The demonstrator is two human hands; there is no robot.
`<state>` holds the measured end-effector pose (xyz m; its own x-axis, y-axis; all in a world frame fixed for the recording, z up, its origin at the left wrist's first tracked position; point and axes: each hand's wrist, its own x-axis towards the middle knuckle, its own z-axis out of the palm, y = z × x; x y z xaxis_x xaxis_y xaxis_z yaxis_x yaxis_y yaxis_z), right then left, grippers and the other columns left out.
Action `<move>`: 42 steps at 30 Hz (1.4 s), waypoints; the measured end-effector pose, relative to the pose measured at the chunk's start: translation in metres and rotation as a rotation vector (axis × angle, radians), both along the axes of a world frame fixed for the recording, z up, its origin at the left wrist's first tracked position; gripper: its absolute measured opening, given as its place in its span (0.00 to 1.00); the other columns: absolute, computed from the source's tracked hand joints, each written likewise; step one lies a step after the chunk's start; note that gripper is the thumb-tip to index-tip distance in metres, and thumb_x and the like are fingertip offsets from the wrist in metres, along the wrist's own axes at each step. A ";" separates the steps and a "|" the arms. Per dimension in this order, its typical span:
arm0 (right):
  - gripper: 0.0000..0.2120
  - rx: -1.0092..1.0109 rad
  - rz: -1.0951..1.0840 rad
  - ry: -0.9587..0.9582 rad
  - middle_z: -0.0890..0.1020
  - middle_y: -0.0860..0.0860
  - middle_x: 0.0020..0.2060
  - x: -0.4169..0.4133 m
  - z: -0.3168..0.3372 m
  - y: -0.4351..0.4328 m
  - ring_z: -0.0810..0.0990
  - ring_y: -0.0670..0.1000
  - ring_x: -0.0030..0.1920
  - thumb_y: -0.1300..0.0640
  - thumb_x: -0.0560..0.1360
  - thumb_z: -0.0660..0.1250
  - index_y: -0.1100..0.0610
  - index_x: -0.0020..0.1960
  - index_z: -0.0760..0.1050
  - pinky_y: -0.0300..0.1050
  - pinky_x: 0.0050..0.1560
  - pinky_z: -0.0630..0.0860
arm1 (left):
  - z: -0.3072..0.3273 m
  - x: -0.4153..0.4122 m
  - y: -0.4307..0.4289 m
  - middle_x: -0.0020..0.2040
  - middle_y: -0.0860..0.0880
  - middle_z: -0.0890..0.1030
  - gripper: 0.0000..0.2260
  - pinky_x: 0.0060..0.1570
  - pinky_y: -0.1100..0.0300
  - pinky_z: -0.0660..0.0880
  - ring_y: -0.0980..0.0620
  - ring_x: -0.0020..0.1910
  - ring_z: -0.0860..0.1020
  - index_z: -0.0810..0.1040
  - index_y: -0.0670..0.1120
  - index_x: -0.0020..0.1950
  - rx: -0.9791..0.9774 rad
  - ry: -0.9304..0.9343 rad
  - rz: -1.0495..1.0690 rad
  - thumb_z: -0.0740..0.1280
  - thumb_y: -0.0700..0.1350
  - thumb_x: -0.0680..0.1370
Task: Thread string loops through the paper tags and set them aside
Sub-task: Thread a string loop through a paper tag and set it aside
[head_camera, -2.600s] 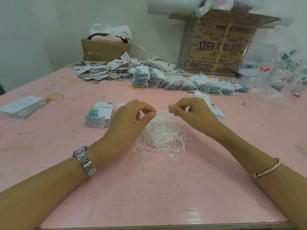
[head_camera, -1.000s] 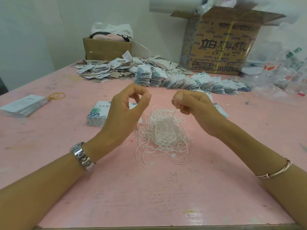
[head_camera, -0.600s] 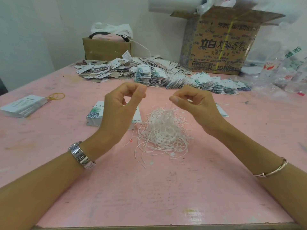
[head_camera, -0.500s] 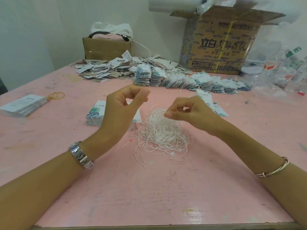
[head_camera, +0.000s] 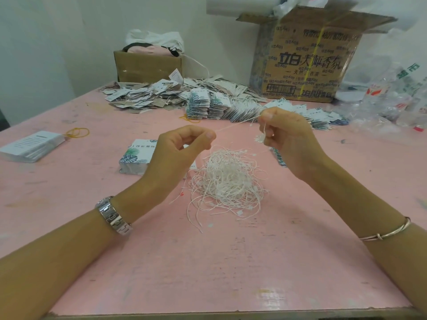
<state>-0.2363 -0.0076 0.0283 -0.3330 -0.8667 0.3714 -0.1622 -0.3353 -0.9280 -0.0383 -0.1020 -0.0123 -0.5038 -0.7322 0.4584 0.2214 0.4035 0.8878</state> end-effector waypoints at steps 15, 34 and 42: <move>0.09 0.738 -0.231 0.622 0.77 0.53 0.35 -0.010 -0.014 -0.009 0.73 0.51 0.37 0.62 0.74 0.65 0.65 0.38 0.79 0.41 0.38 0.69 | -0.003 -0.001 0.000 0.38 0.56 0.83 0.07 0.43 0.73 0.71 0.66 0.36 0.76 0.83 0.53 0.42 -0.003 -0.049 0.032 0.67 0.53 0.76; 0.02 0.006 0.024 0.550 0.81 0.49 0.37 0.032 -0.029 -0.002 0.79 0.47 0.40 0.65 0.77 0.69 0.60 0.46 0.79 0.41 0.46 0.76 | -0.006 0.002 0.003 0.37 0.54 0.84 0.11 0.45 0.62 0.73 0.46 0.42 0.79 0.84 0.48 0.44 -0.192 -0.290 0.058 0.68 0.54 0.77; 0.08 0.094 0.029 -0.143 0.62 0.46 0.28 0.021 -0.019 -0.007 0.59 0.45 0.27 0.63 0.80 0.63 0.56 0.42 0.72 0.35 0.27 0.62 | 0.016 0.027 -0.027 0.53 0.55 0.82 0.14 0.48 0.55 0.58 0.50 0.52 0.72 0.83 0.55 0.56 -0.976 -0.733 0.467 0.61 0.58 0.79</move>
<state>-0.2149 -0.0145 0.0091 -0.3512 -0.9054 0.2385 -0.0180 -0.2482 -0.9686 -0.0113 -0.1286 0.0033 -0.6518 -0.4281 0.6260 -0.5209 0.8527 0.0407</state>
